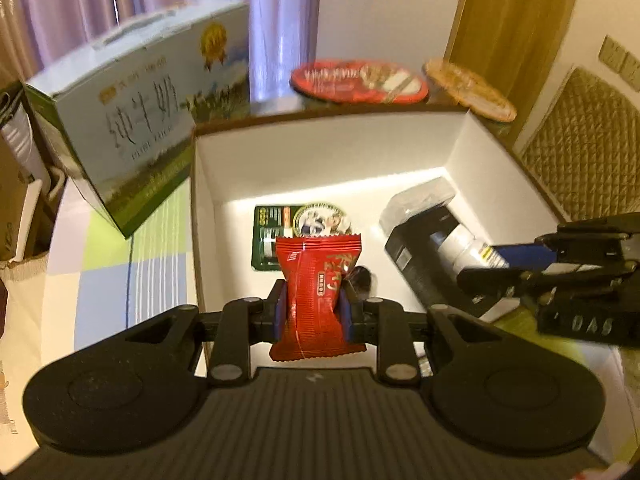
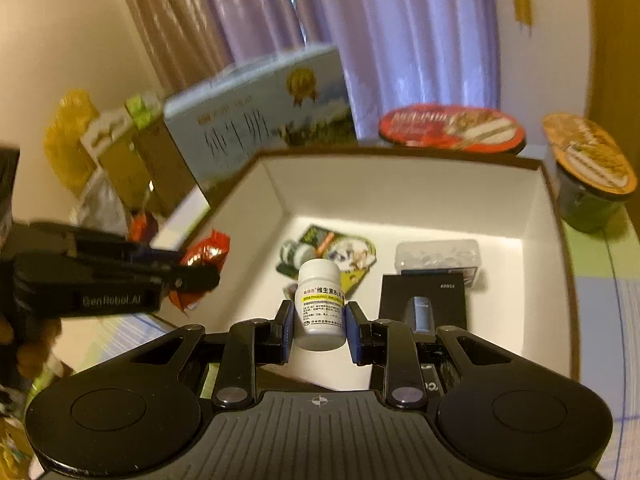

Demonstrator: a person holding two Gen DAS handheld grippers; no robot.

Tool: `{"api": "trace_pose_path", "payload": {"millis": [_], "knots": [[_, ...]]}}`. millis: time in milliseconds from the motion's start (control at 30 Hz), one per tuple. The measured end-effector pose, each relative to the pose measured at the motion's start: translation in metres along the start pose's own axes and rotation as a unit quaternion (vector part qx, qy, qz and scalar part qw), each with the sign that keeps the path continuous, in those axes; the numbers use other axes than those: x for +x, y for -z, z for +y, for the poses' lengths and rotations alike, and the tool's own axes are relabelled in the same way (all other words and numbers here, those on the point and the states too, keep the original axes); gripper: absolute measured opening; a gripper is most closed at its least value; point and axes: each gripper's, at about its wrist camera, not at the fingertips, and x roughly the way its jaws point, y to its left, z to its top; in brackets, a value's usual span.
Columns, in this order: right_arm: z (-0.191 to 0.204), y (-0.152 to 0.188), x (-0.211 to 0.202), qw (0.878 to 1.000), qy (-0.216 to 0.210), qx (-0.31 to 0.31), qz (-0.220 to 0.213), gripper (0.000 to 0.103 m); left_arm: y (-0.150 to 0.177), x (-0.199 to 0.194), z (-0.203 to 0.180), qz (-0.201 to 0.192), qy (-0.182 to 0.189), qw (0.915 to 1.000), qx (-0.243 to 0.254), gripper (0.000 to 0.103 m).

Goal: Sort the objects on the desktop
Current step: 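Lift the candy packet and pill bottle and carry both into the open box, then release both items in the box and withdraw both tools toward the table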

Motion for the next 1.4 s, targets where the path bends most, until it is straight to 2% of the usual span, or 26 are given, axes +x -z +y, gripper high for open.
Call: {"api": "trace_pose_path", "payload": {"millis": [200, 367, 800, 933, 1000, 1033, 1133, 1200, 1300, 1400], "knots": [[-0.006, -0.002, 0.032, 0.998, 0.008, -0.014, 0.064, 0.024, -0.002, 0.044, 0.003, 0.08, -0.006, 0.9967, -0.006, 0.022], [-0.008, -0.005, 0.045, 0.995, 0.003, -0.015, 0.096, 0.024, -0.001, 0.06, -0.002, 0.112, -0.017, 0.9935, 0.006, 0.022], [-0.009, -0.008, 0.059, 0.992, 0.011, -0.023, 0.123, 0.024, -0.009, 0.068, 0.009, 0.124, -0.012, 0.992, 0.019, 0.024], [-0.006, -0.008, 0.057, 0.992, 0.018, -0.032, 0.117, 0.027, -0.01, 0.061, 0.009, 0.114, -0.011, 0.9932, 0.019, 0.034], [-0.006, -0.008, 0.053, 0.993, 0.021, -0.037, 0.107, 0.052, -0.01, 0.055, 0.008, 0.106, -0.012, 0.9941, 0.019, 0.037], [-0.005, -0.007, 0.05, 0.994, 0.021, -0.042, 0.101, 0.056, -0.011, 0.053, 0.007, 0.102, -0.013, 0.9945, 0.019, 0.04], [-0.002, -0.006, 0.039, 0.995, 0.026, -0.053, 0.082, 0.07, -0.011, 0.041, 0.005, 0.083, -0.026, 0.9959, 0.022, 0.059], [-0.002, -0.004, 0.031, 0.996, 0.031, -0.056, 0.068, 0.084, -0.009, 0.032, 0.005, 0.072, -0.03, 0.9967, 0.022, 0.063], [-0.002, -0.001, 0.022, 0.996, 0.037, -0.054, 0.057, 0.095, -0.007, 0.02, 0.006, 0.063, -0.033, 0.9974, 0.013, 0.068], [-0.002, 0.002, 0.014, 0.996, 0.051, -0.053, 0.046, 0.101, -0.005, 0.01, 0.004, 0.052, -0.046, 0.9975, 0.009, 0.075]]}}
